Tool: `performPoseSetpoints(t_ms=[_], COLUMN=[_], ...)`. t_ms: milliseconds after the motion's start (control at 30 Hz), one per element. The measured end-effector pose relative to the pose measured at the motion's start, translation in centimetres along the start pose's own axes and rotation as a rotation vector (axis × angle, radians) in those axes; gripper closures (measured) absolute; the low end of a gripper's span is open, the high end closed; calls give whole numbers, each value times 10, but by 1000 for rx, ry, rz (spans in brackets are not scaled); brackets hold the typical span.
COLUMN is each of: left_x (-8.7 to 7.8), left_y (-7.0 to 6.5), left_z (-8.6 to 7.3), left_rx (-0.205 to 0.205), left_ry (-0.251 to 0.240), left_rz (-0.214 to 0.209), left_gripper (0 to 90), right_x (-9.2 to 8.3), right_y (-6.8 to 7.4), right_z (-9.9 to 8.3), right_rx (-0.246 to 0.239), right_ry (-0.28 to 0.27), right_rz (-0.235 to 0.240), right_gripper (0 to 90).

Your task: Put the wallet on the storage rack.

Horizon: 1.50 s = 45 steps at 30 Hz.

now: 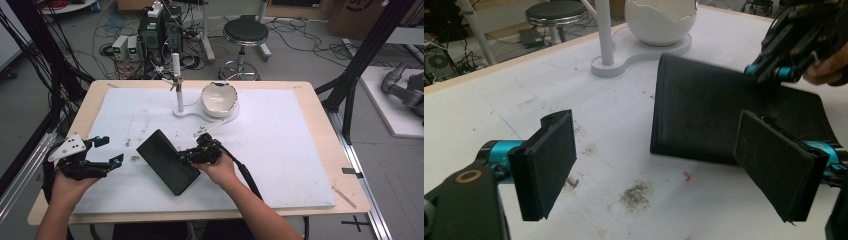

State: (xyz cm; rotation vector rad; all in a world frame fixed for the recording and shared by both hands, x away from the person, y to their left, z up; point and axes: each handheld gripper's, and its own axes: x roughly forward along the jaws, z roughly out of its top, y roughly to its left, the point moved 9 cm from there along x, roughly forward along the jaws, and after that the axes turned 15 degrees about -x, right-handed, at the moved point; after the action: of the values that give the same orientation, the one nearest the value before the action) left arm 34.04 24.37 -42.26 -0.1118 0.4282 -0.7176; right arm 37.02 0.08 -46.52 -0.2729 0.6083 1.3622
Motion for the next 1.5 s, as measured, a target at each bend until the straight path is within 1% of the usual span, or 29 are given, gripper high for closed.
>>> performPoseSetpoints(t_ms=[33,100,167,267,400,467,533,633,700,767,900,1000,1067,1167,1233,1267,1300,1333,1367,1433,1500], left_x=[1,1,2,3,5,6,7,10,13,16,26,35,43,51,57,61,66,70,74,80,86], left_y=[-1,-2,-3,-3,-6,-9,-12,-17,-21,-25,-36,-48,-53,-63,-66,-68,-70,-72,-73,-79,-87], left_z=[0,0,0,0,1,2,3,5,7,10,18,24,30,42,48,50,51,52,52,54,55], left_rx=[-1,-3,-2,-4,-11,-14,-12,-14,-17,-23,-25,-37,-43,-55,-44,-52,-53,-45,-39,-46,-28], left_ry=[-3,-2,1,1,-3,-6,-2,4,8,7,12,12,19,10,27,37,50,70,89,111,130], left_rz=[-3,-10,-13,-15,-30,-44,-59,-91,-110,-133,-191,-260,-288,-340,-354,-363,-369,-371,-371,-393,-412], left_gripper=[171,171,171,171,171,171,171,171,171,171,171,166,165,165,164,164,164,164,164,164,164], right_x=[-5,-16,-27,-41,-57,-65,-71,-77,-81,-85,-93,-98,-101,-104,-107,-109,-110,-112,-113,-115,-115], right_y=[-1,-4,-7,-12,-17,-19,-20,-21,-19,-17,-9,-2,4,10,13,14,15,16,15,13,11], right_z=[2,4,5,7,7,7,8,8,8,11,16,20,23,27,29,31,32,32,33,33,33], right_rx=[1,-14,-21,-47,-56,-63,-75,-108,-141,-167,-244,-303,-331,-369,-387,-391,-405,-412,-426,-441,-449], right_ry=[-8,-14,-15,-14,-13,-11,-9,-5,13,11,17,20,21,35,41,38,38,44,45,58,69], right_rz=[-10,-33,-54,-93,-122,-133,-134,-133,-135,-129,-116,-101,-87,-80,-75,-72,-65,-62,-63,-64,-64], right_gripper=[834,834,834,834,834,835,834,834,835,834,834,835,834,835,834,834,834,834,834,834,834])
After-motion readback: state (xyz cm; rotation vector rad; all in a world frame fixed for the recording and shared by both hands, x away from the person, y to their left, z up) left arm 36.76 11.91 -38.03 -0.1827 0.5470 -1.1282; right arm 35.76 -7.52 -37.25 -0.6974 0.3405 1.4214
